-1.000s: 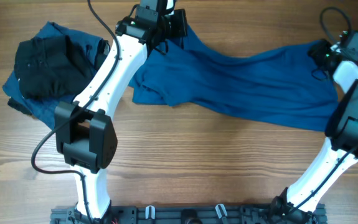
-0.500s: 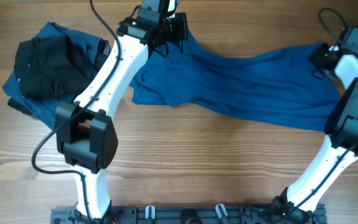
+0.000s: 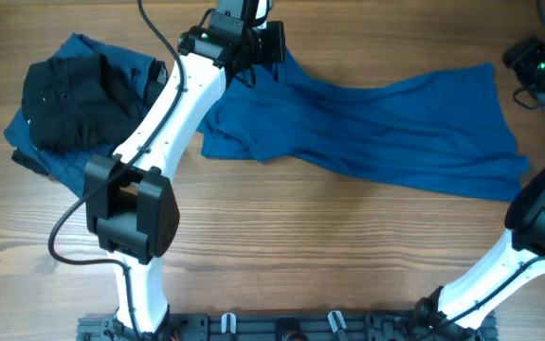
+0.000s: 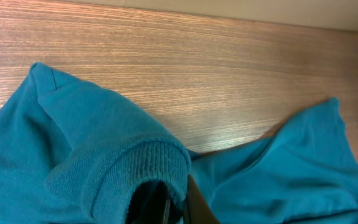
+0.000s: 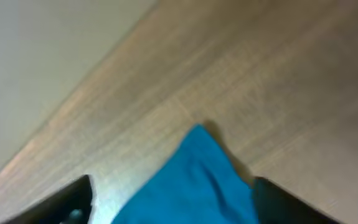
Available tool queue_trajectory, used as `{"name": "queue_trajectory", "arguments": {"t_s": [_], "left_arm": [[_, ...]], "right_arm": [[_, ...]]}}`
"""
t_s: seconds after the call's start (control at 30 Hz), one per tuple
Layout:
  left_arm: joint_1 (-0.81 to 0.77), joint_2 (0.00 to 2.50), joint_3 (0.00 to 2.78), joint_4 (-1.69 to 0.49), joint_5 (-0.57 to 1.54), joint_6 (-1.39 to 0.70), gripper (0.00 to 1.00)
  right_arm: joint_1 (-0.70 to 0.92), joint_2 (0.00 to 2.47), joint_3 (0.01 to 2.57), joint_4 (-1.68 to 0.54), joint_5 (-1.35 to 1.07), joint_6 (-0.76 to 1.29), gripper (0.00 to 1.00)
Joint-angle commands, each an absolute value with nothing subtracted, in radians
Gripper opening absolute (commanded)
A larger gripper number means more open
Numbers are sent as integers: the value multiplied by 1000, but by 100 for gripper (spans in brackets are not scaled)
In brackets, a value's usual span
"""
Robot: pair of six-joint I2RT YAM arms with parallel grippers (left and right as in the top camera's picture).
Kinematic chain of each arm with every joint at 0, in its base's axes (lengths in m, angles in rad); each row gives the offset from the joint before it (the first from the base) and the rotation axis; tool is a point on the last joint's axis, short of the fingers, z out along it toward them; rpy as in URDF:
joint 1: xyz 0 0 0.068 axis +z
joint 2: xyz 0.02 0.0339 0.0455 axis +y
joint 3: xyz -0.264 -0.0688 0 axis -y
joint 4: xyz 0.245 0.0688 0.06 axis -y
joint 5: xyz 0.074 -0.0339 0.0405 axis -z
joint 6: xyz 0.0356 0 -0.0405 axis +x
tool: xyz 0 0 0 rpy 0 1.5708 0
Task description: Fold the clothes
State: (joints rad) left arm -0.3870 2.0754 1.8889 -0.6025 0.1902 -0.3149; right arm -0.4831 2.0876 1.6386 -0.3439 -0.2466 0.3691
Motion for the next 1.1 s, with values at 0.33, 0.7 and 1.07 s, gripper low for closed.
{"name": "queue_trajectory", "arguments": {"t_s": [0.33,0.7,1.07], "left_arm": [[-402,2050,1900,-618,181,-291,5],[-402,2050,1900,-638,181,-291,5],[-402,2050,1900,-669,181,-290,5]], "right_arm": [[-379,2328,1650,-228,-14,235,75],[-382,2347,1660,-294,-12,237,17],[-474,2117,1665,-412,-181,271,4]]}}
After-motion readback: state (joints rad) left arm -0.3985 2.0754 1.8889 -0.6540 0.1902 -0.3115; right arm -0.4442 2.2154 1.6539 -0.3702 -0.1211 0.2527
